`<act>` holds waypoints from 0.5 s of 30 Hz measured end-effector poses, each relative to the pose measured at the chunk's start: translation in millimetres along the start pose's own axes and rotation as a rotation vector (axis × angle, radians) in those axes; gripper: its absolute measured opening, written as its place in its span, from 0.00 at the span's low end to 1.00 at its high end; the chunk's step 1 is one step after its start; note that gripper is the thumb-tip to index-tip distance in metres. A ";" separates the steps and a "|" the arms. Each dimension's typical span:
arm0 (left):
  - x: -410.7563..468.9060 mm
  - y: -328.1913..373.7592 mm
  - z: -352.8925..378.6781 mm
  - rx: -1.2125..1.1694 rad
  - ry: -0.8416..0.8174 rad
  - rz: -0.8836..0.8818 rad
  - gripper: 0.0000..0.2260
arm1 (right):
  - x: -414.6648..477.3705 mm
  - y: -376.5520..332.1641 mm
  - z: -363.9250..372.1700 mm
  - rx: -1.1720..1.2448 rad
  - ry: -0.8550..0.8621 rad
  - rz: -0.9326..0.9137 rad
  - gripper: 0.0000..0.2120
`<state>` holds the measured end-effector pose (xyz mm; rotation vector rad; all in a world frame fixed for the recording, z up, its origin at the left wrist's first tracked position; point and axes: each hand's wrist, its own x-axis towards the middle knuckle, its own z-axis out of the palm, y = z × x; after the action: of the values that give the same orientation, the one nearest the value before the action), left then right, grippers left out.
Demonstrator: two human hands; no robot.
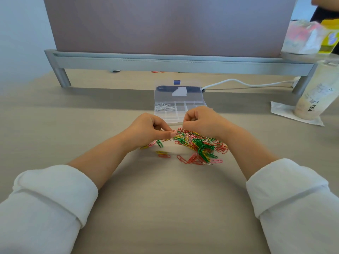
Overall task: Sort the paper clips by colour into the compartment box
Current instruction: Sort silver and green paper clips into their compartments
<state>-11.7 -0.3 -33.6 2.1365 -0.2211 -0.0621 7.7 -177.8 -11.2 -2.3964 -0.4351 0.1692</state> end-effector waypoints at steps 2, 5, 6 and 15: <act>0.1 -0.3 0.3 -0.017 -0.004 -0.010 0.03 | -0.5 -0.4 -0.9 0.000 0.015 0.011 0.05; 0.7 -0.7 1.2 -0.068 -0.007 -0.023 0.02 | -1.5 -1.5 -1.1 0.041 0.025 0.008 0.06; 0.7 -0.9 1.0 -0.071 -0.014 -0.027 0.02 | -1.5 -1.7 -1.2 0.061 0.028 0.011 0.06; 0.2 3.5 2.6 0.482 0.076 0.176 0.07 | 0.5 -3.3 3.1 -0.040 0.075 -0.042 0.05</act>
<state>-12.3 -4.3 -32.0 2.5814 -0.4109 0.1929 6.5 -173.3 -11.3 -2.4215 -0.4577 0.0521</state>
